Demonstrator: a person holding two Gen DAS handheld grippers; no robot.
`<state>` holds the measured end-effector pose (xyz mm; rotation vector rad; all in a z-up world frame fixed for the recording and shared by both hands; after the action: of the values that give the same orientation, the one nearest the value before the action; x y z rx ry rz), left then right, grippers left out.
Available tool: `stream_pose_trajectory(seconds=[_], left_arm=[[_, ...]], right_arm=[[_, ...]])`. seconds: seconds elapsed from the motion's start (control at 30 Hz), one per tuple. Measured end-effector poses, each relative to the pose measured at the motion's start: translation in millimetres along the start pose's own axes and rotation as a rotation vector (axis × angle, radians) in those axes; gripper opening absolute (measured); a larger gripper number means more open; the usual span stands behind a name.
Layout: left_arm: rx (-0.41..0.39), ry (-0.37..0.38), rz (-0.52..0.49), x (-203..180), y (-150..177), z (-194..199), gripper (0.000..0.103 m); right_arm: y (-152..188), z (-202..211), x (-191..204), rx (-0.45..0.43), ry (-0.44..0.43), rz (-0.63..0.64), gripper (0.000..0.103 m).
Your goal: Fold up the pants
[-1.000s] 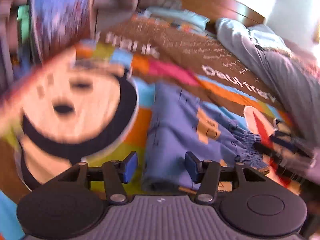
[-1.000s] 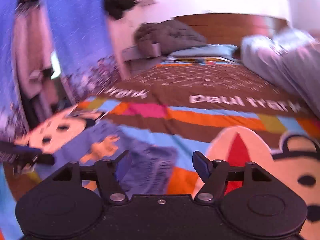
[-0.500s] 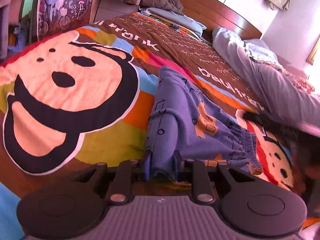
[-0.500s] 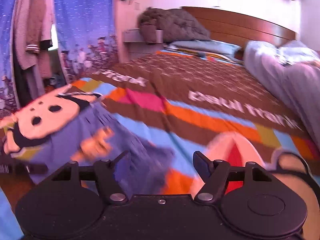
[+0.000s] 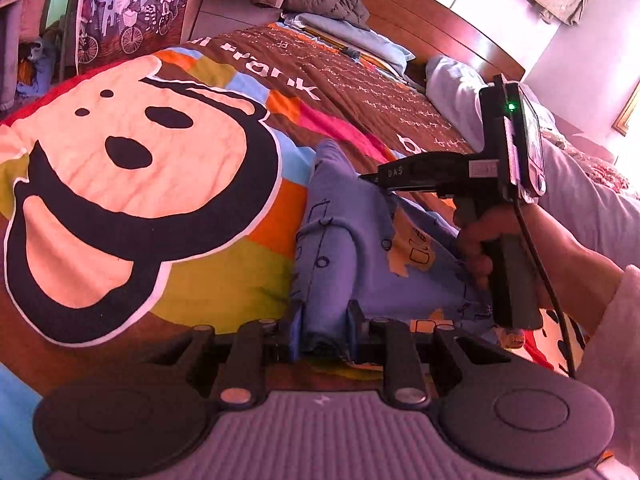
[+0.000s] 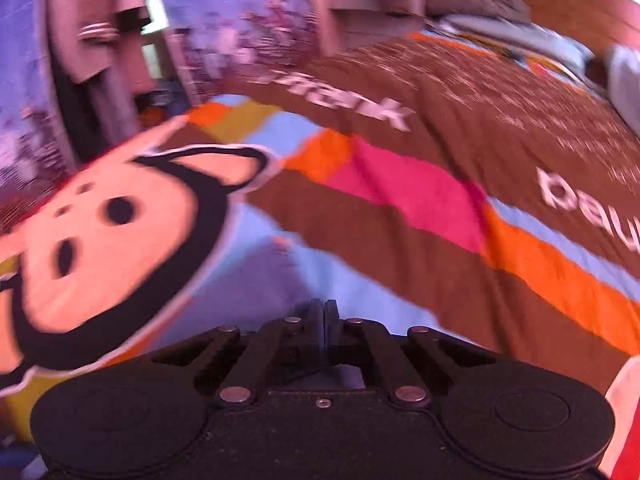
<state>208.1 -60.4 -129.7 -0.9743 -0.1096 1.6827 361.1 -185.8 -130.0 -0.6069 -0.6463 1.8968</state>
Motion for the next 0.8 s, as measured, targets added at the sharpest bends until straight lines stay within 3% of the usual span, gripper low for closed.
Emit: stream_pose_trajectory(seconds=[0.1, 0.17, 0.2, 0.27, 0.3, 0.4, 0.53, 0.6, 0.63, 0.8], left_arm=[[0.002, 0.008, 0.011, 1, 0, -1, 0.024], [0.004, 0.017, 0.026, 2, 0, -1, 0.024], [0.004, 0.022, 0.033, 3, -1, 0, 0.024], [0.006, 0.025, 0.044, 4, 0, 0, 0.024], [0.006, 0.025, 0.044, 4, 0, 0, 0.024], [0.003, 0.016, 0.037, 4, 1, 2, 0.024], [0.002, 0.000, 0.017, 3, 5, 6, 0.023], [0.005, -0.005, 0.011, 2, 5, 6, 0.023], [0.008, -0.008, 0.009, 2, 6, 5, 0.023], [0.012, 0.007, 0.026, 5, 5, 5, 0.024]], right_arm=[[-2, 21, -3, -0.062, -0.005, -0.043, 0.000], [-8, 48, 18, -0.117, -0.093, 0.001, 0.005], [-10, 57, 31, -0.120, -0.150, 0.038, 0.012], [-5, 69, 62, -0.090, -0.290, 0.133, 0.020], [-3, 71, 71, -0.081, -0.309, 0.171, 0.026], [6, 50, 78, -0.028, -0.221, 0.267, 0.028], [0, 10, 69, -0.022, -0.204, 0.153, 0.036], [-9, 1, 63, -0.026, -0.119, 0.141, 0.024], [-14, -1, 66, -0.025, -0.113, 0.140, 0.024], [-14, 47, 50, -0.083, 0.019, 0.209, 0.031]])
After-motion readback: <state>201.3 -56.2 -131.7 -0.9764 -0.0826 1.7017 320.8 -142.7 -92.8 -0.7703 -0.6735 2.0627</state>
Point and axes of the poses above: each gripper's, at about its wrist camera, not at the fingertips, and z roughly against the way its jaws point, x to its left, y to its underside, the point moved 10 cm from there along -z, roughly the way its jaws point, and after that the axes turned 13 degrees about z, right-handed, at the moved point
